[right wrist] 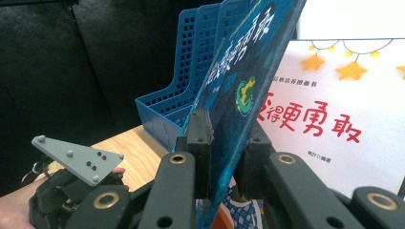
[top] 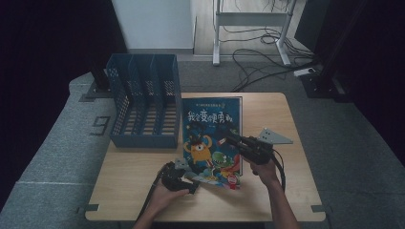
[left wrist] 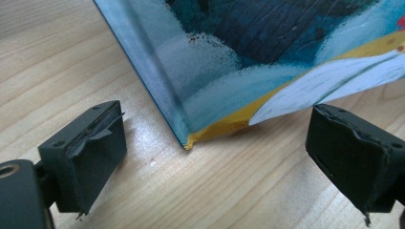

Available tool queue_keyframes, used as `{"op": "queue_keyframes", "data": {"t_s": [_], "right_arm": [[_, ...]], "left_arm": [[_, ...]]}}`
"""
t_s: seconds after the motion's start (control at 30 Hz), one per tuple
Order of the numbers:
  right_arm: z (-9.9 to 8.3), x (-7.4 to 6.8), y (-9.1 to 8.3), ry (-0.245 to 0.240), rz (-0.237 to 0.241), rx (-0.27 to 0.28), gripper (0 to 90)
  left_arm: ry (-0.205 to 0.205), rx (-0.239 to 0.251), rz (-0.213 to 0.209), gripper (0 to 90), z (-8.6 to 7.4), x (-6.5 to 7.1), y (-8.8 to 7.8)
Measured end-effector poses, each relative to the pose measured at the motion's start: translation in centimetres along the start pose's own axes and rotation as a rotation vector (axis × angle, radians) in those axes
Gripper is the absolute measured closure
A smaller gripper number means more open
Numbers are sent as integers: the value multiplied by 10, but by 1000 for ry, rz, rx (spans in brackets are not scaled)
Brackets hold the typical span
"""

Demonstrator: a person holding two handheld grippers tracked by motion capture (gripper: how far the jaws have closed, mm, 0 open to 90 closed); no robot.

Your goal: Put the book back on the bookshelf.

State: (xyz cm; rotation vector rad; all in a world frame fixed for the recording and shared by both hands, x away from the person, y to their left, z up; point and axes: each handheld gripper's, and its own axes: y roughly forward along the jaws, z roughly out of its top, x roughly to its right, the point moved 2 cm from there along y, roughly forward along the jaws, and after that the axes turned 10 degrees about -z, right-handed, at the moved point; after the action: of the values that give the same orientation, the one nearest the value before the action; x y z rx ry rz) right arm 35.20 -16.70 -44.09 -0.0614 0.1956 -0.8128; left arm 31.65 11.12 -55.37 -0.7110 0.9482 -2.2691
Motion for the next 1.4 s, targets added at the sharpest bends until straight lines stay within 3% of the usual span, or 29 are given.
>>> {"op": "queue_keyframes", "data": {"t_s": [0.1, 0.33, 0.9, 1.17, 1.4], "right_arm": [[-1, -2, -4, -13, 10, 4, 781], [-5, -5, -11, -13, 29, 15, 789], [-12, -11, -28, -34, 68, 27, 802], [-13, -11, -28, -28, 71, 23, 804], [-14, -11, -31, -32, 72, 22, 808]], "left_arm": [[-2, 5, -8, 73, -1, 0, -1], [-57, 43, -18, 104, -3, -10, -7], [-28, 58, -21, 109, -4, -5, -4], [1, 29, -4, 103, -3, 0, -1], [-13, 35, 22, 79, -2, 1, 2]]}}
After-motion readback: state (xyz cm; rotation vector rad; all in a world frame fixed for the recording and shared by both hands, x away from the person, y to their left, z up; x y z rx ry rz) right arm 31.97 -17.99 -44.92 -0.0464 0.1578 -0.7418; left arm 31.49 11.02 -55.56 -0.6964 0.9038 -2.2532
